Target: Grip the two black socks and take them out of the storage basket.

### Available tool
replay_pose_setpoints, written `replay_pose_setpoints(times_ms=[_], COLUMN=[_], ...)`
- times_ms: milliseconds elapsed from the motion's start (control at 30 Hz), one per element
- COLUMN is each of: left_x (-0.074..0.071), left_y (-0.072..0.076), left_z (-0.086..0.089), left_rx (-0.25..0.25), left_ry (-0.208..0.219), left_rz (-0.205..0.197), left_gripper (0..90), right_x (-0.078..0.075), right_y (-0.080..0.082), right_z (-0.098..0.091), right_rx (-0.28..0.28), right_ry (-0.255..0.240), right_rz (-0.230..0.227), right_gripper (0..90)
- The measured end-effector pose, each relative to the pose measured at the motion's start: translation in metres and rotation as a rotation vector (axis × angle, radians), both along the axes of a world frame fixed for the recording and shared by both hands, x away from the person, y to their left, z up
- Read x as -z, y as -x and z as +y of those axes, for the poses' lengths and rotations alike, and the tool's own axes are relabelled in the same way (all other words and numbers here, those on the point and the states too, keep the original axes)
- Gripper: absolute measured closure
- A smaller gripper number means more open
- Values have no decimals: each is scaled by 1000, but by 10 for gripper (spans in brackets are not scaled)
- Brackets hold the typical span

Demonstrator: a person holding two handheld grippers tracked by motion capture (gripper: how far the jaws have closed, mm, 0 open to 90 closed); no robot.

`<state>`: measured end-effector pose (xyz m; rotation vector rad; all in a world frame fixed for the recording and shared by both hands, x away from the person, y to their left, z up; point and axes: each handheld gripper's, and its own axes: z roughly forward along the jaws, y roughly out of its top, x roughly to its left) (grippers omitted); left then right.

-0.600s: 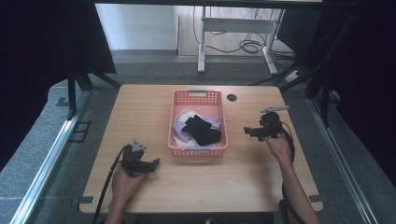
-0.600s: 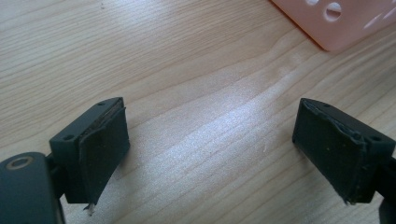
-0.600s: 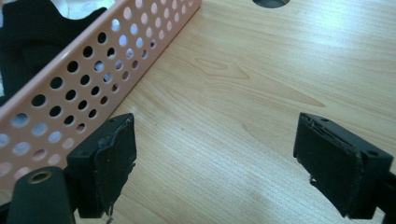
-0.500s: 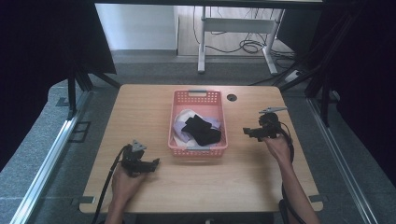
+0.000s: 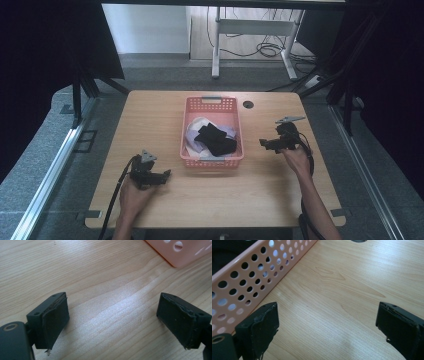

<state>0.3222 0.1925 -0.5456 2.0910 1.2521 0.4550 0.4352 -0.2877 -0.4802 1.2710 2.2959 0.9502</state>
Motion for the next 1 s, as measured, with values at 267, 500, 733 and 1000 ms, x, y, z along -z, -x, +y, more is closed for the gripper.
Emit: replay_pose_setpoints(times_ms=[267,500,733,1000], left_x=[0,0,0,0], left_y=[0,0,0,0], left_z=[0,0,0,0], left_rx=[0,0,0,0], left_ry=[0,-1,-1,-1], left_rz=[0,2,2,0], left_gripper=[104,104,104,105], right_x=[-5,-12,-18,-25], right_y=[2,2,1,-1], right_z=[4,7,14,25], right_rx=[-34,-46,-72,-111], right_ry=[10,-13,-30,-18], right_rz=[-11,-16,-11,-13], right_gripper=[26,15,5,0])
